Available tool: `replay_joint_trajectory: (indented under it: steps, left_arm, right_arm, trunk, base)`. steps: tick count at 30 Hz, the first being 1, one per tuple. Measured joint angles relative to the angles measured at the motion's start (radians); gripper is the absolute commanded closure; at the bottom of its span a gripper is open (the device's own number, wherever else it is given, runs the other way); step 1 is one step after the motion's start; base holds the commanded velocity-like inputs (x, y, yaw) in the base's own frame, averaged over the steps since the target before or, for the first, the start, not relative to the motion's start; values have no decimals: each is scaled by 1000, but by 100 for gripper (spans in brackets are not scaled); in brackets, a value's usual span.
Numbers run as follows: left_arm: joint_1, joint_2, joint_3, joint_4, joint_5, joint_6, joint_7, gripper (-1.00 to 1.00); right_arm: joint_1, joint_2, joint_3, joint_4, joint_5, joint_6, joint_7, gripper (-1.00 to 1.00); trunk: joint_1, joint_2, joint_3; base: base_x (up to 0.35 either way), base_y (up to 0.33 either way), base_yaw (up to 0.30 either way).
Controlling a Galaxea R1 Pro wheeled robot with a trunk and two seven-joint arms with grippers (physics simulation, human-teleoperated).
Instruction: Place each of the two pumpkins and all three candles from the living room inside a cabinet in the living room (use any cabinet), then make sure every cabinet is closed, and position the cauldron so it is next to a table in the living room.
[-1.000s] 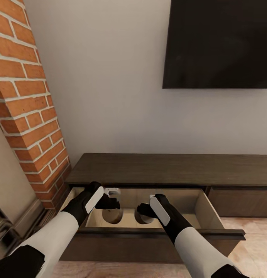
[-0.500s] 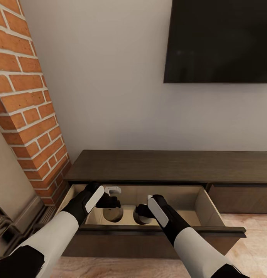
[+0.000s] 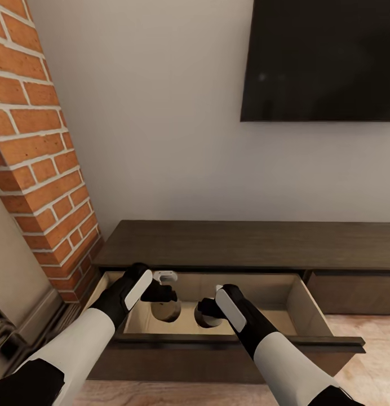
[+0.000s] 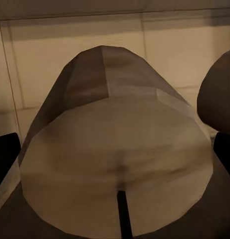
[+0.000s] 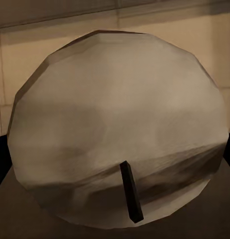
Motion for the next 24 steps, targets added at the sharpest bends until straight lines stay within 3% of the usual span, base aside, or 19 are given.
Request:
replay_joint_trajectory:
  steps: [24]
  left_arm:
    - [0, -1, 0, 11, 1, 5, -4, 100]
  right_arm:
    - [0, 0, 0, 0, -2, 1, 0, 100]
  trunk:
    - [1, 0, -4]
  base:
    - [50, 2, 0]
